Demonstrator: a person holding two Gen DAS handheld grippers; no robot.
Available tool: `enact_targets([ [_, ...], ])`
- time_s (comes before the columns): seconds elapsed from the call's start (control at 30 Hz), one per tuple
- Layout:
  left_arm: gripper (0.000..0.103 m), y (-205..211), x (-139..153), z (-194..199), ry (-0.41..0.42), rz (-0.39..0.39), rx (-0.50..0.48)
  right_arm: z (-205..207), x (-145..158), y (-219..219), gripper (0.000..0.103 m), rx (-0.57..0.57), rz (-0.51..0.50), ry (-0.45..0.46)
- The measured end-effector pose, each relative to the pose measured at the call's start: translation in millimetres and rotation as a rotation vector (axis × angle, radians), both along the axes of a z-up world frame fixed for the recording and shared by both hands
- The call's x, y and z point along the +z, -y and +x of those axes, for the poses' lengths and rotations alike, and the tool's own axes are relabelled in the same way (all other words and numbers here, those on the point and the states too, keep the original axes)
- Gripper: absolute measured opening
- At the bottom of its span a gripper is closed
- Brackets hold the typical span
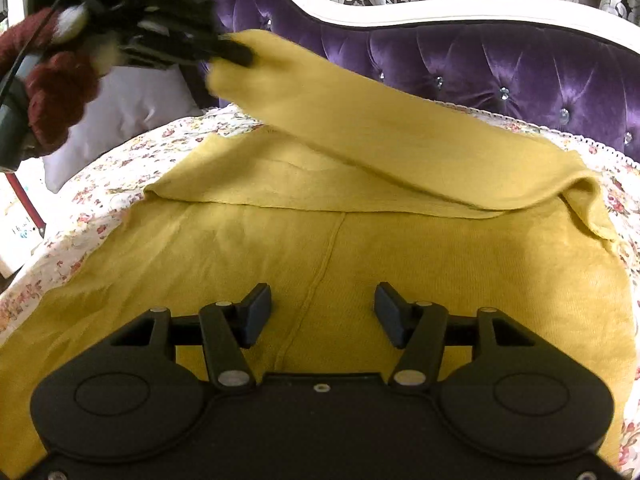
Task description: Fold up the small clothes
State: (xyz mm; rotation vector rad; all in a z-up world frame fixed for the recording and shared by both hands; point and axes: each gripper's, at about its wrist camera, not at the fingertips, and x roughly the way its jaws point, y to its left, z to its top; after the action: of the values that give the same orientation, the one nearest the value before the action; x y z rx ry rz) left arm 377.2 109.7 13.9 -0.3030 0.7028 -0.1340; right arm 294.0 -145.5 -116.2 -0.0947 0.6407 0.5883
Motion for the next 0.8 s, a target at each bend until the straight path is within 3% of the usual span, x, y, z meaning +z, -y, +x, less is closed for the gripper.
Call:
enact_targets([
  [0.17,0.005,-21,-36,8,-0.100,0.059,0.000,12,20,24,0.063,-0.029,0.083,-0.027],
  [0.27,0.005,-31,-57,7,-0.142,0.071,0.010,30,41,56,0.063,-0.114,0.138,-0.015],
  [0.43,0.005,-48,-69,0,-0.160,0.033,-0.002,78,57,100,0.063,-0.298,0.090,0.040],
  [0.63,0.005,-45,-63,3,-0.142,0.018,-0.015,147,36,117,0.062,-0.402,0.044,-0.053],
  [0.67,0.005,-44,-62,3,-0.135,0.017,-0.014,154,32,117,0.056,-0.395,0.056,-0.083],
  [0.7,0.005,-42,-59,3,-0.125,0.016,-0.018,157,30,117,0.016,-0.374,0.055,-0.101],
  [0.73,0.005,-40,-56,2,-0.111,0.012,-0.025,156,30,112,0.010,-0.350,0.028,-0.097],
  [0.8,0.005,-34,-44,-1,-0.075,0.005,-0.043,153,34,109,0.010,-0.382,-0.071,-0.024],
])
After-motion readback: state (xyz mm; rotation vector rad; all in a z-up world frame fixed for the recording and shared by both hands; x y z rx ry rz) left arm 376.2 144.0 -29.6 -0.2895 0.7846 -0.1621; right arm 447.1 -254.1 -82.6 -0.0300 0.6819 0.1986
